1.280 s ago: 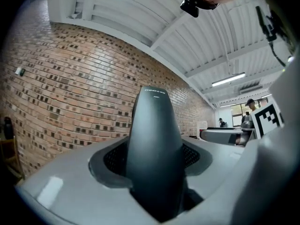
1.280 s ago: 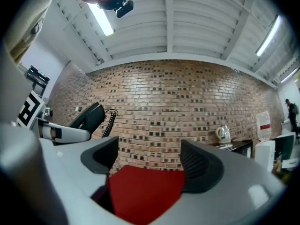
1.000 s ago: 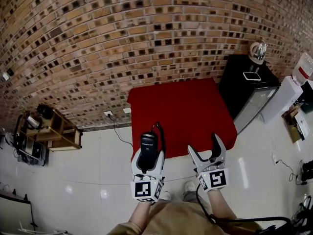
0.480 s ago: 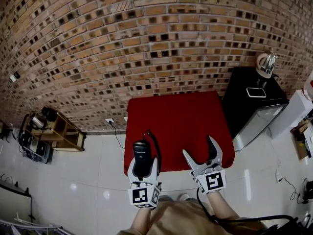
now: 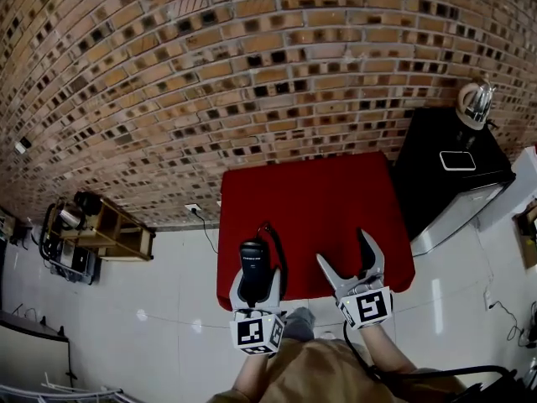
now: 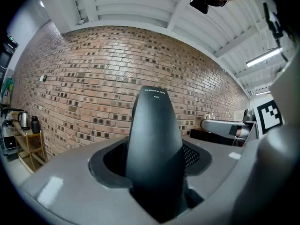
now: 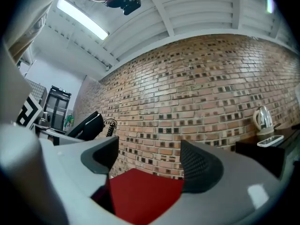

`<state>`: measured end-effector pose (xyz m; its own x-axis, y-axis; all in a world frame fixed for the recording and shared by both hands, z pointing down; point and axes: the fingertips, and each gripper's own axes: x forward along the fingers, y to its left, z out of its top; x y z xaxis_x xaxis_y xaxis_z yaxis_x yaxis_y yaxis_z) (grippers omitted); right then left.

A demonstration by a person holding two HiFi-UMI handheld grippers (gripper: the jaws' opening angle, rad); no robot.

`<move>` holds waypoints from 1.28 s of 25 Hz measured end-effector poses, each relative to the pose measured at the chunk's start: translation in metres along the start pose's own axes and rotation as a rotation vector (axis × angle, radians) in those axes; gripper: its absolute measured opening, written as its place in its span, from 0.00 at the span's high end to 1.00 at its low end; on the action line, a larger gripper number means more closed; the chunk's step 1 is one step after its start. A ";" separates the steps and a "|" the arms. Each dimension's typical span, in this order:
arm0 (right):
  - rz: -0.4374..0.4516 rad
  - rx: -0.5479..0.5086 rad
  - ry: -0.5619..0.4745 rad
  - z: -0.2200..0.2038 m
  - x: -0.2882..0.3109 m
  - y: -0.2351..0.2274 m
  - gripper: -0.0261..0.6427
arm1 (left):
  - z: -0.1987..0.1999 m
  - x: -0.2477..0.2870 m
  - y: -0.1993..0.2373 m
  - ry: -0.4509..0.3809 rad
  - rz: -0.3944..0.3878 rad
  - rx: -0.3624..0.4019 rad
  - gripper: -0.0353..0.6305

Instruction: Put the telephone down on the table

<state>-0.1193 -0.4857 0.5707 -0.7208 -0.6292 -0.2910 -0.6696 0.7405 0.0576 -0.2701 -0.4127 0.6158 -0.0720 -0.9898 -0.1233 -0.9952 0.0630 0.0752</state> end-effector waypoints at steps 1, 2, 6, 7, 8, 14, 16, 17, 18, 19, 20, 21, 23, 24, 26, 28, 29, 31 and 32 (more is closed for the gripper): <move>-0.004 -0.002 0.031 -0.012 0.009 -0.002 0.36 | -0.013 0.014 0.008 0.012 -0.006 -0.004 0.53; -0.012 -0.001 0.084 -0.024 0.017 -0.004 0.36 | -0.026 0.029 0.015 0.028 -0.014 -0.007 0.53; -0.039 -0.041 0.060 -0.055 0.057 -0.029 0.36 | -0.098 0.101 0.044 0.143 -0.026 -0.024 0.53; -0.050 -0.047 0.041 -0.064 0.069 -0.037 0.36 | -0.120 0.124 0.054 0.178 -0.029 -0.027 0.53; -0.062 -0.045 0.041 -0.076 0.080 -0.044 0.36 | -0.144 0.149 0.064 0.216 -0.033 -0.036 0.53; -0.107 -0.024 0.175 -0.161 0.127 -0.054 0.36 | -0.304 0.293 0.132 0.460 -0.061 -0.098 0.53; -0.117 -0.041 0.203 -0.182 0.135 -0.062 0.36 | -0.360 0.335 0.149 0.552 -0.062 -0.086 0.53; -0.125 -0.043 0.213 -0.192 0.138 -0.069 0.36 | -0.384 0.355 0.156 0.587 -0.062 -0.084 0.53; -0.132 -0.049 0.200 -0.201 0.141 -0.076 0.36 | -0.403 0.373 0.162 0.610 -0.064 -0.088 0.53; -0.138 -0.057 0.180 -0.209 0.144 -0.084 0.36 | -0.423 0.386 0.167 0.639 -0.062 -0.099 0.53; -0.142 -0.059 0.171 -0.218 0.147 -0.091 0.36 | -0.450 0.394 0.172 0.691 -0.056 -0.116 0.53; -0.143 -0.061 0.176 -0.226 0.149 -0.097 0.36 | -0.479 0.399 0.178 0.750 -0.045 -0.133 0.53; -0.136 -0.061 0.220 -0.237 0.155 -0.107 0.36 | -0.516 0.410 0.189 0.811 -0.014 -0.146 0.53; -0.130 -0.055 0.256 -0.241 0.157 -0.109 0.36 | -0.527 0.415 0.194 0.817 0.008 -0.147 0.53; -0.115 -0.046 0.297 -0.246 0.160 -0.112 0.36 | -0.543 0.418 0.203 0.823 0.055 -0.158 0.53; -0.087 -0.068 0.251 -0.244 0.165 -0.114 0.36 | -0.553 0.415 0.205 0.829 0.078 -0.157 0.53; -0.074 -0.079 0.220 -0.242 0.168 -0.116 0.36 | -0.555 0.415 0.204 0.830 0.074 -0.149 0.53; -0.056 -0.071 0.203 -0.241 0.171 -0.116 0.36 | -0.551 0.415 0.201 0.825 0.047 -0.148 0.53; -0.047 -0.062 0.204 -0.240 0.172 -0.115 0.36 | -0.543 0.413 0.199 0.821 0.038 -0.165 0.47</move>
<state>-0.2087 -0.7359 0.7437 -0.7054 -0.7023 -0.0955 -0.7087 0.6970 0.1090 -0.4620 -0.8786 1.1173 0.0298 -0.7703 0.6370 -0.9658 0.1419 0.2169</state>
